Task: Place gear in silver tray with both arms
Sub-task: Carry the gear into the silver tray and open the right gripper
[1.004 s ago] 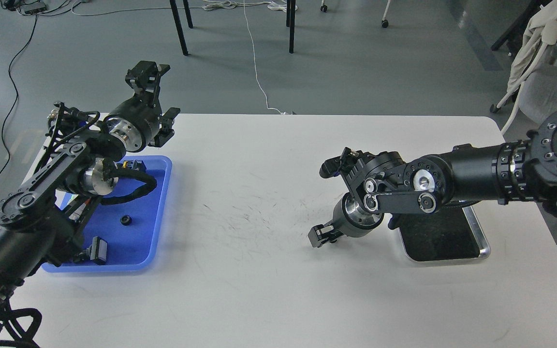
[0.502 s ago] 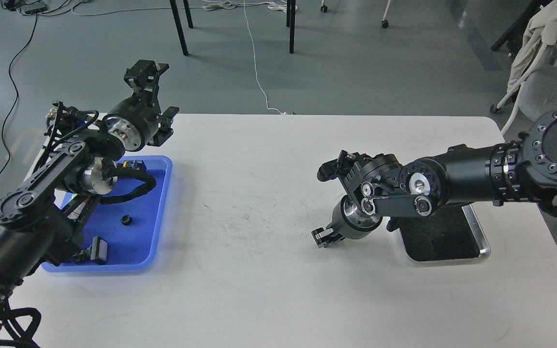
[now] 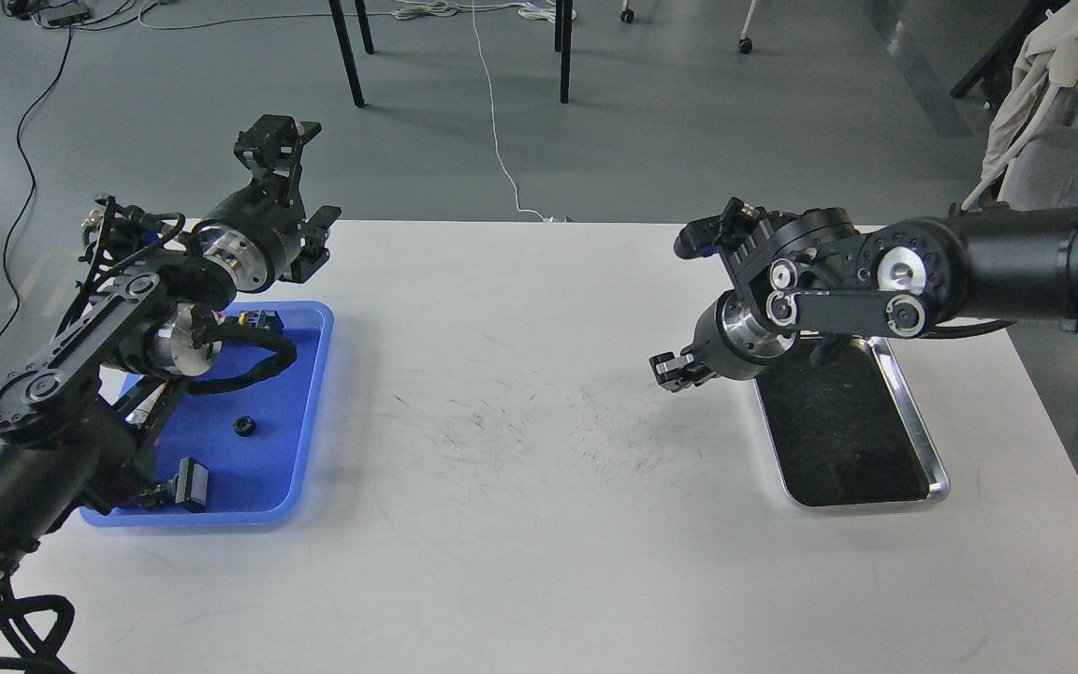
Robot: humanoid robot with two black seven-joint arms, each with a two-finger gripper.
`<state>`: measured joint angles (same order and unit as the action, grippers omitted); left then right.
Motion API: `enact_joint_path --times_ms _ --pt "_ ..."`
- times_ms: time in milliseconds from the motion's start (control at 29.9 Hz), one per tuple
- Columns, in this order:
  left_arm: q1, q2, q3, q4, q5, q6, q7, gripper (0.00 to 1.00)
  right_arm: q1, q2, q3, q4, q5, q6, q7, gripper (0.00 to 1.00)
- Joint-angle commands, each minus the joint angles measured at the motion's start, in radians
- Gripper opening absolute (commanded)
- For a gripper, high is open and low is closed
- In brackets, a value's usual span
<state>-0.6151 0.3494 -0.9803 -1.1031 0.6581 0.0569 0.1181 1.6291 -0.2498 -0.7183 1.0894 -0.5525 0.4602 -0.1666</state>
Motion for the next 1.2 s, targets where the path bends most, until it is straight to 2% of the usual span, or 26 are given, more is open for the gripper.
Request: enact_joint_path --times_ms 0,234,435,903,970,1037,1171 --pt "-0.002 -0.004 0.000 0.000 0.000 0.000 0.000 0.98 -0.014 -0.155 0.025 -0.028 -0.018 0.002 0.009 0.02" --pt "-0.003 -0.010 0.002 0.000 0.018 0.000 0.000 0.98 -0.152 -0.298 0.066 -0.085 -0.084 -0.012 0.021 0.03" --pt "-0.003 -0.012 0.005 0.000 0.028 0.000 0.000 0.98 -0.216 -0.290 0.097 -0.089 -0.086 -0.054 0.019 0.03" --pt "-0.003 -0.006 0.005 0.000 0.028 0.000 0.000 0.98 -0.301 -0.233 0.099 -0.187 -0.086 -0.055 0.021 0.05" --pt "-0.002 -0.007 0.005 0.000 0.028 0.000 0.000 0.98 -0.301 -0.233 0.100 -0.187 -0.086 -0.055 0.021 0.08" --pt "-0.002 -0.007 0.005 0.000 0.028 0.000 0.000 0.98 -0.302 -0.232 0.105 -0.187 -0.086 -0.063 0.021 0.18" --pt "-0.002 -0.009 0.005 0.000 0.028 0.000 0.000 0.98 -0.304 -0.230 0.122 -0.187 -0.084 -0.066 0.021 0.30"
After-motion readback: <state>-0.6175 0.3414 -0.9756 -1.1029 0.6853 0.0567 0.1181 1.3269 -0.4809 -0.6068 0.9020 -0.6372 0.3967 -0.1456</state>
